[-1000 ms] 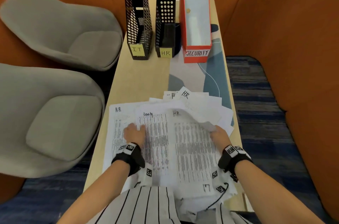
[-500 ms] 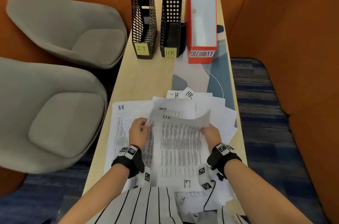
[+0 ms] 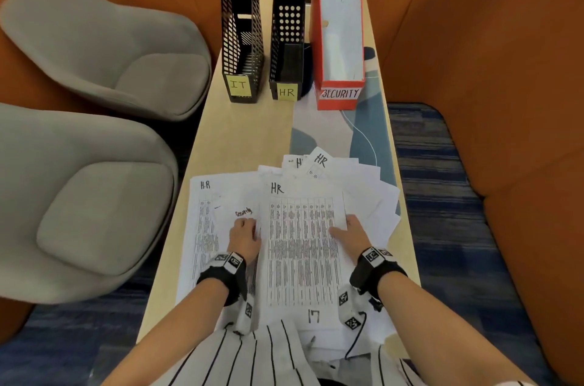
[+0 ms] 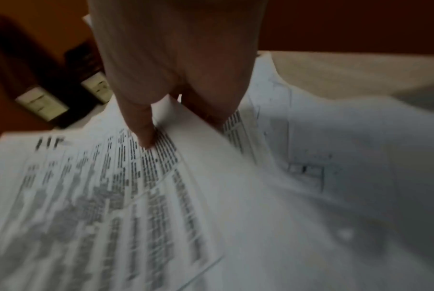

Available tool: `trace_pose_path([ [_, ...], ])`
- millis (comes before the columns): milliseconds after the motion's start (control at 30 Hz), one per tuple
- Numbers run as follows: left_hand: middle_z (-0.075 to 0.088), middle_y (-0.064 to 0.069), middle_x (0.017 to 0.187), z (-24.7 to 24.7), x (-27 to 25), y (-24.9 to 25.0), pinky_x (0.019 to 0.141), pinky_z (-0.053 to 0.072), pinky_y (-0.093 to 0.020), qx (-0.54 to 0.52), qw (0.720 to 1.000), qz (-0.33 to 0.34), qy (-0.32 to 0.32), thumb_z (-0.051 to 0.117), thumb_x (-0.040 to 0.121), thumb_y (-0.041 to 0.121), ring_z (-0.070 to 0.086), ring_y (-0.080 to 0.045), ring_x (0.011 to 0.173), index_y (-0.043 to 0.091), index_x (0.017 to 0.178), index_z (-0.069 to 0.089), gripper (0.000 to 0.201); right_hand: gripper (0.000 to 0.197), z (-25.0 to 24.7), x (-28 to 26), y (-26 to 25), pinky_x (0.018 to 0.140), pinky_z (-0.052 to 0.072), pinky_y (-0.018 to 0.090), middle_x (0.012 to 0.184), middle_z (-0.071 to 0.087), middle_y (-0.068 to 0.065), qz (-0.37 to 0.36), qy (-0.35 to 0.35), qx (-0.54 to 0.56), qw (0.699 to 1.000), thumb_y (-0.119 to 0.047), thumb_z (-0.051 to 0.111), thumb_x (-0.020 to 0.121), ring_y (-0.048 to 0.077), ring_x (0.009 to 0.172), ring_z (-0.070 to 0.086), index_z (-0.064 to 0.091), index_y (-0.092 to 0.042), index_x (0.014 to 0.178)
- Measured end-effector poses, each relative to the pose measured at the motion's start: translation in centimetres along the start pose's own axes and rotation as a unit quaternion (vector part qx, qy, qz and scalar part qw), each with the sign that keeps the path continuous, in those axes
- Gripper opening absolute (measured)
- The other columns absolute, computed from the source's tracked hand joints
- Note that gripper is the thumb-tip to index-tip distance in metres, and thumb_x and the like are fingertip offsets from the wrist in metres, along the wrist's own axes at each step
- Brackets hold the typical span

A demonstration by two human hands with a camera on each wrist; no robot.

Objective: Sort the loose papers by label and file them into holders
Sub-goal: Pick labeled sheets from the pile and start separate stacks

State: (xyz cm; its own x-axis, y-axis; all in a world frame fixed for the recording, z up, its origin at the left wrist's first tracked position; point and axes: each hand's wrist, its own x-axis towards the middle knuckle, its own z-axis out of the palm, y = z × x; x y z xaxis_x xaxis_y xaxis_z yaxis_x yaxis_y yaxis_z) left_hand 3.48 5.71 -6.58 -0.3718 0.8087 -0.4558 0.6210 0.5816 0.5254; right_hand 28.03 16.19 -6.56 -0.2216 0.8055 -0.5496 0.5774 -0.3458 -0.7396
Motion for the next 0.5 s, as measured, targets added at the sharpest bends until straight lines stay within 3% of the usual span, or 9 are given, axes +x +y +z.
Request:
trace_pose_path([
  [67, 0.043, -0.018, 0.124, -0.6, -0.1, -0.5, 0.101, 0.034, -0.029, 0.005, 0.999, -0.005, -0.031, 0.052, 0.087, 0.006, 0.046, -0.031, 0.115, 0.005, 0.087, 0.049, 0.003, 0.05, 0.2, -0.6, -0.3, 0.103, 0.04, 0.037, 0.13, 0.055, 0.008, -0.015, -0.043, -0.089, 0.995, -0.027, 0.065, 0.089, 0.027, 0.122, 0.052, 0.048, -0.008, 0.133],
  [167, 0.038, -0.014, 0.13, -0.5, -0.9, -1.0, 0.097, 0.038, -0.026, 0.057, 0.997, 0.004, -0.053, 0.053, 0.087, 0.01, 0.049, -0.029, 0.112, 0.006, 0.083, 0.043, 0.012, 0.055, 0.6, -1.6, -0.2, 0.102, 0.036, 0.032, 0.135, 0.048, 0.01, -0.005, -0.055, -0.192, 0.98, -0.032, 0.061, 0.092, 0.028, 0.127, 0.045, 0.042, -0.005, 0.136],
  [267, 0.036, -0.013, 0.129, 0.3, -2.7, -1.5, 0.096, 0.038, -0.026, 0.103, 0.992, 0.02, -0.068, 0.052, 0.086, 0.013, 0.047, -0.028, 0.109, 0.007, 0.086, 0.045, 0.009, 0.049, 0.8, -2.8, 0.6, 0.097, 0.04, 0.031, 0.13, 0.052, 0.008, -0.017, -0.067, -0.213, 0.975, -0.034, 0.057, 0.093, 0.027, 0.121, 0.051, 0.045, -0.008, 0.132],
  [400, 0.035, -0.01, 0.126, 1.6, -5.3, -3.4, 0.098, 0.038, -0.024, 0.088, 0.991, 0.042, -0.09, 0.053, 0.084, 0.012, 0.041, -0.018, 0.096, 0.002, 0.091, 0.058, 0.014, 0.048, 1.2, -5.4, 1.3, 0.085, 0.037, 0.026, 0.121, 0.049, 0.006, -0.015, -0.064, -0.218, 0.974, -0.032, 0.06, 0.092, 0.022, 0.109, 0.051, 0.044, -0.008, 0.13],
  [500, 0.039, -0.007, 0.115, 0.5, -5.7, -3.3, 0.09, 0.043, -0.025, 0.039, 0.988, 0.028, -0.147, 0.057, 0.082, 0.015, 0.047, -0.016, 0.087, 0.004, 0.082, 0.053, 0.011, 0.044, 0.5, -6.1, 0.3, 0.085, 0.04, 0.026, 0.116, 0.049, 0.007, -0.003, -0.141, -0.278, 0.95, -0.037, 0.056, 0.094, 0.021, 0.101, 0.051, 0.054, -0.007, 0.125],
])
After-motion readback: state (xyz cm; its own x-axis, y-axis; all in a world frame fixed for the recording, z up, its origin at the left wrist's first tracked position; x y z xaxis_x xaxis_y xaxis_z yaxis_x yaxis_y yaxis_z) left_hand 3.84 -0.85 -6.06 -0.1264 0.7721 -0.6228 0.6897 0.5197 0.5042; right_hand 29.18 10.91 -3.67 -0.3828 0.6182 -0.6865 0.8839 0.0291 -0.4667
